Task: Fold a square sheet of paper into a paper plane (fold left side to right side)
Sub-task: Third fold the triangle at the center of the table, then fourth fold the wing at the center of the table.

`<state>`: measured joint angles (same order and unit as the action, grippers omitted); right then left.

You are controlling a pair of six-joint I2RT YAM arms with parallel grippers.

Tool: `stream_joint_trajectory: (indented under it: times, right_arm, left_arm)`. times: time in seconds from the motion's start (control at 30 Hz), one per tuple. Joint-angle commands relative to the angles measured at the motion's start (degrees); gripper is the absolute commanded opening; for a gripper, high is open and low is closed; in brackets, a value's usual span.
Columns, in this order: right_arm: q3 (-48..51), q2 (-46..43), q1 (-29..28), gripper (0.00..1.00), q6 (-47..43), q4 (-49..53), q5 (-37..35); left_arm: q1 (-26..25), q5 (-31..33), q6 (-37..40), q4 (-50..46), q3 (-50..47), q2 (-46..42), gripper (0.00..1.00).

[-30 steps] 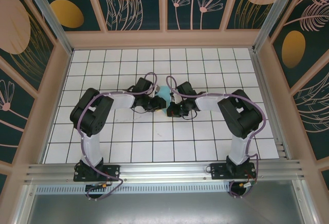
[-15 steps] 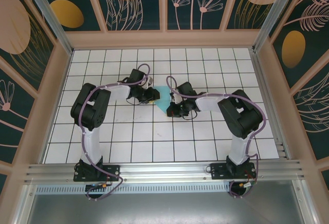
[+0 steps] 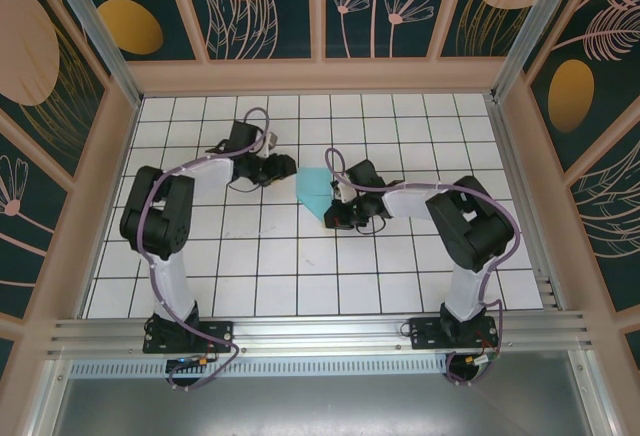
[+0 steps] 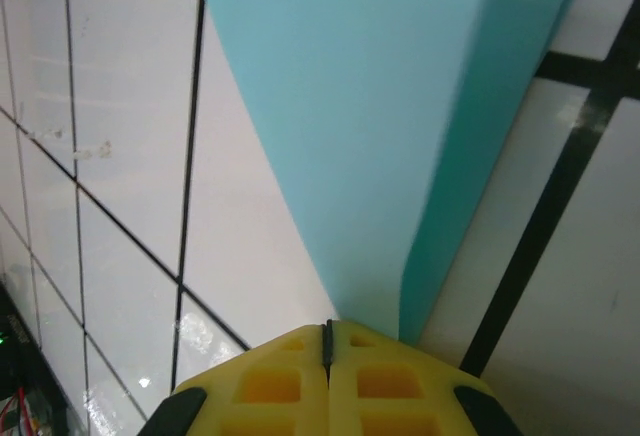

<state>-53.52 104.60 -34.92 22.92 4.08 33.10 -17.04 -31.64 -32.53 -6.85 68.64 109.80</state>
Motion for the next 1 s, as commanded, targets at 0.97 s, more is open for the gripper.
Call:
stream_joint_trajectory:
  times: [0.97]
  right_arm:
    - [-12.7,2.9,2.3,0.16,-6.4,7.5,-11.0]
  left_arm:
    - [-2.4,-7.5,-7.6,14.3,-16.3,-4.8,0.54]
